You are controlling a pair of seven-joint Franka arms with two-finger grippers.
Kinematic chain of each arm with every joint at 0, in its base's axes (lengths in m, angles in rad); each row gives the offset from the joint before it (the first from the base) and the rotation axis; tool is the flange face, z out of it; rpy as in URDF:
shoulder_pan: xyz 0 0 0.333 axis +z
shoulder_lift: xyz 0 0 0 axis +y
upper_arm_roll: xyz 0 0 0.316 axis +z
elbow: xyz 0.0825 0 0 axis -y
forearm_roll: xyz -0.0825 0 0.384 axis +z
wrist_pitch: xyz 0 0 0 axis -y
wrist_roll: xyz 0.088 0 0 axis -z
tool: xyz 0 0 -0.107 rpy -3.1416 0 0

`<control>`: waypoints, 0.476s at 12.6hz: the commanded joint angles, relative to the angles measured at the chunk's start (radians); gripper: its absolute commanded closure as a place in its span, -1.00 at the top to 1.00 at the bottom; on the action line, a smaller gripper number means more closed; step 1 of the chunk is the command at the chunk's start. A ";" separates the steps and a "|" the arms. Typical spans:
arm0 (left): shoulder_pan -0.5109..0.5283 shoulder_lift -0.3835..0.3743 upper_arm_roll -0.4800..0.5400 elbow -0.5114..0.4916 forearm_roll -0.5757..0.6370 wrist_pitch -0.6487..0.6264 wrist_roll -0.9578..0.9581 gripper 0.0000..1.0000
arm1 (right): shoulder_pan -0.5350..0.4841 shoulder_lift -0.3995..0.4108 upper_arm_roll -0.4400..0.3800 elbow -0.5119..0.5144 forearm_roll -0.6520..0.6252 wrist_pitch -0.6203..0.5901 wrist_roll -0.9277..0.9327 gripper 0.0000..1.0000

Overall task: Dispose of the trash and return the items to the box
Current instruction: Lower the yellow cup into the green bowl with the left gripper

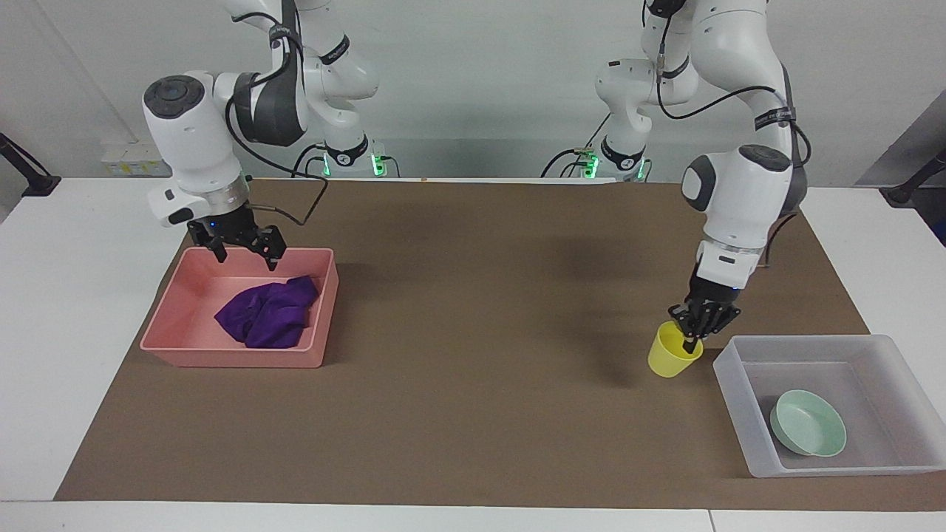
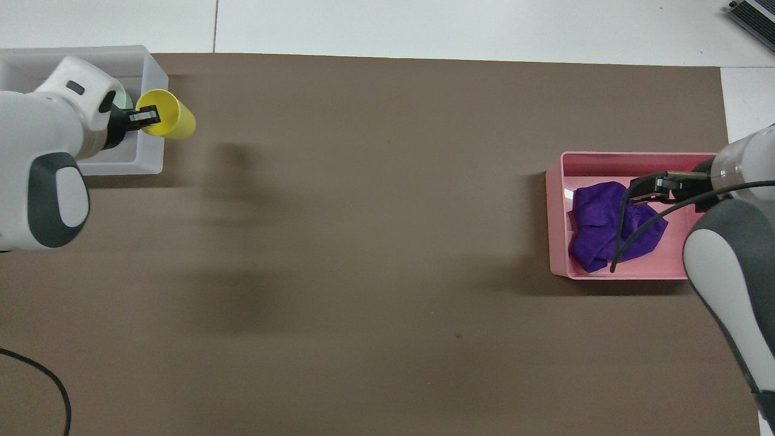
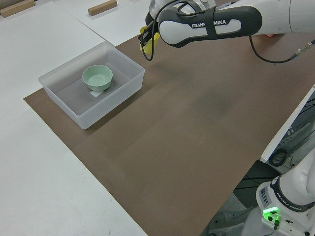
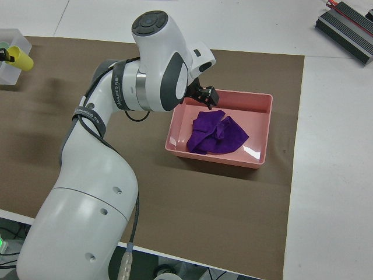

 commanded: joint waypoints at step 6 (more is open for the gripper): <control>0.186 0.274 -0.015 0.429 0.007 -0.219 0.185 -1.00 | -0.008 -0.047 0.006 0.152 0.047 -0.218 -0.001 1.00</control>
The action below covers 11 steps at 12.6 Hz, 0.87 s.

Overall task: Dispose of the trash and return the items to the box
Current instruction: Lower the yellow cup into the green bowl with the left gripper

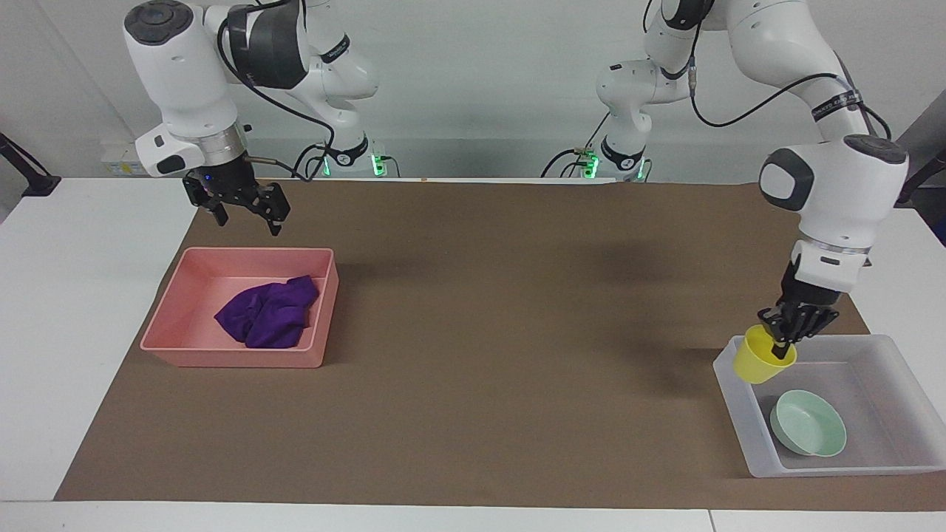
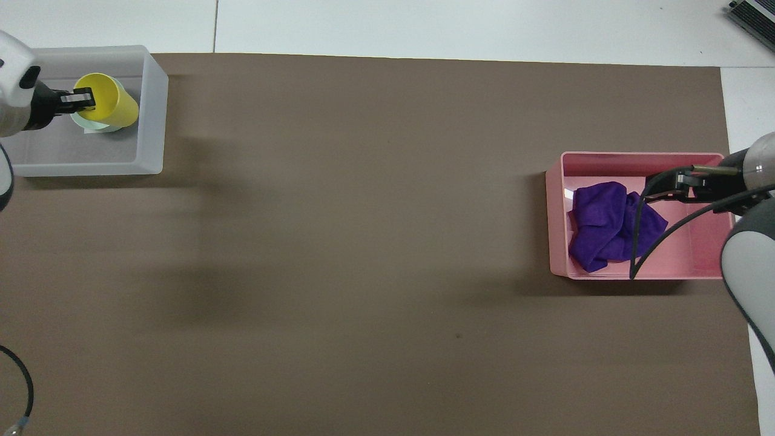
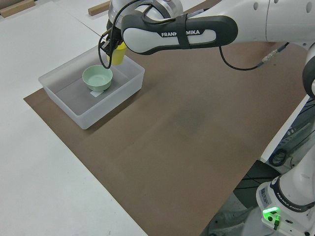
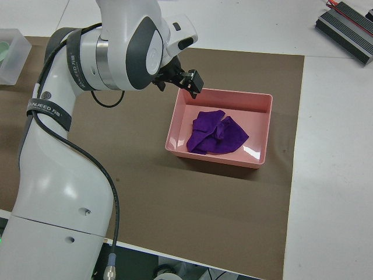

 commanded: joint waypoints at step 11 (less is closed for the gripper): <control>0.066 0.255 -0.019 0.188 -0.081 0.027 0.075 -1.00 | -0.012 -0.042 0.003 0.010 0.081 -0.082 0.003 1.00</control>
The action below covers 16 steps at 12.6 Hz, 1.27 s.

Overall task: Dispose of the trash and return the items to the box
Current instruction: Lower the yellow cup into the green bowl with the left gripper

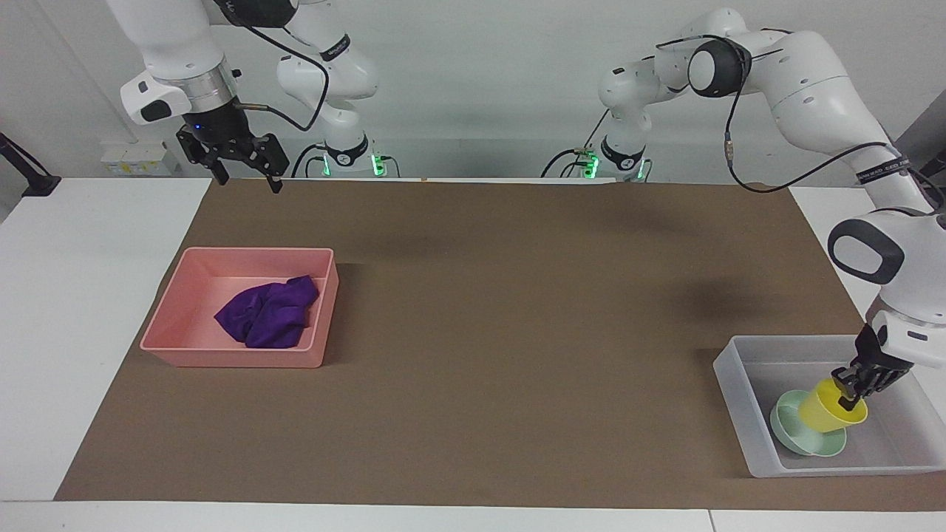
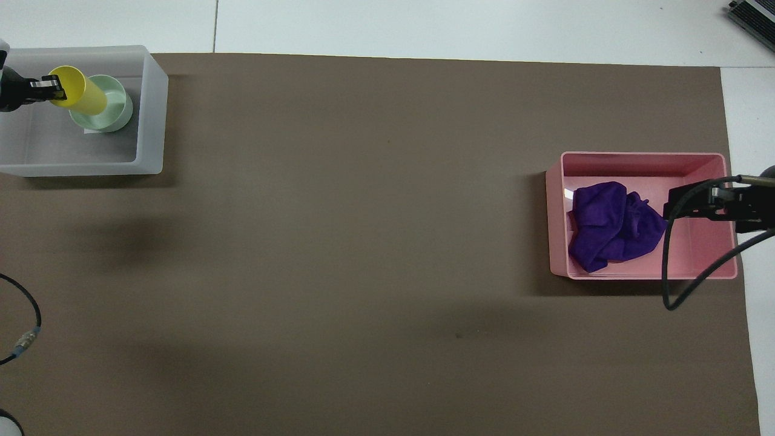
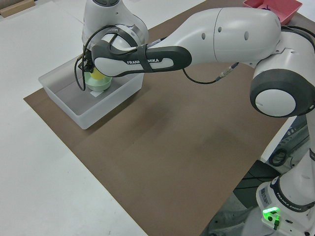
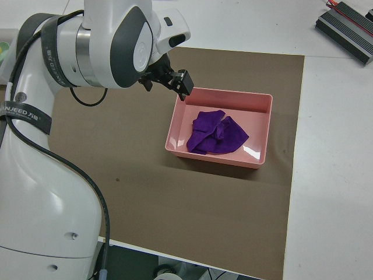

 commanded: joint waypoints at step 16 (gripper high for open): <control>-0.108 -0.326 -0.003 -0.171 0.042 -0.220 0.015 1.00 | 0.043 0.022 -0.049 0.030 -0.015 -0.018 -0.017 1.00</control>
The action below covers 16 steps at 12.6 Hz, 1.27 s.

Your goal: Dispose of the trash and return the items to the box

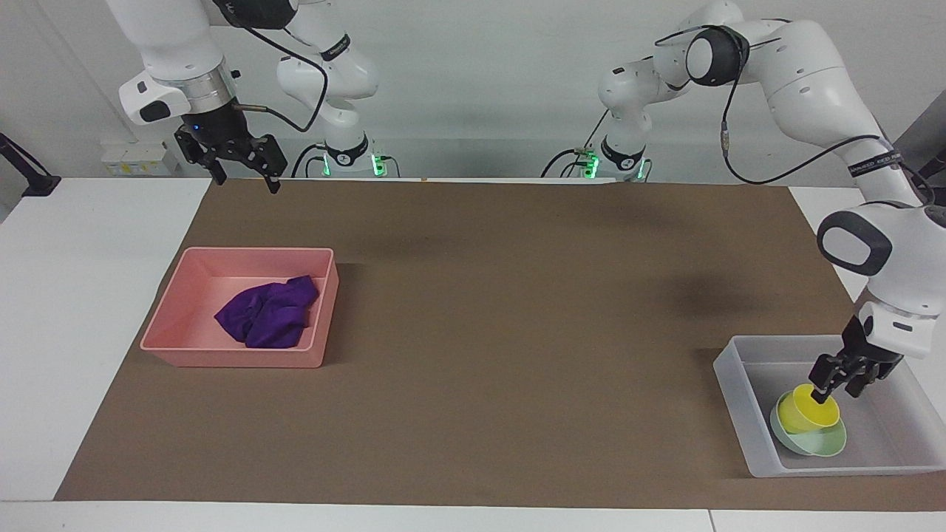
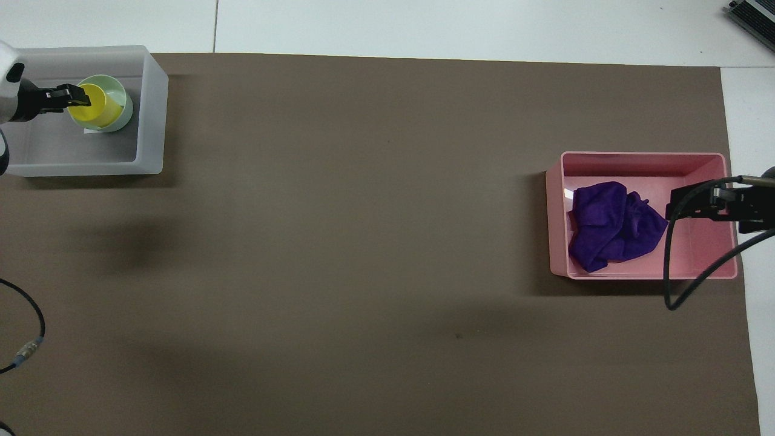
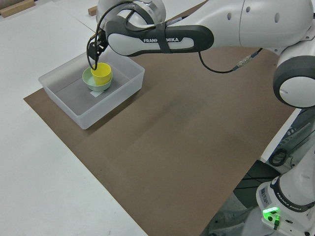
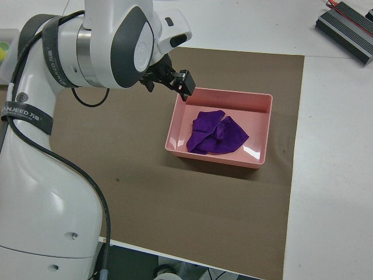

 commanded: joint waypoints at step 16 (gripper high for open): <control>-0.193 -0.439 0.006 -0.144 0.150 -0.576 -0.054 1.00 | 0.022 0.004 -0.011 0.003 0.003 -0.004 -0.024 1.00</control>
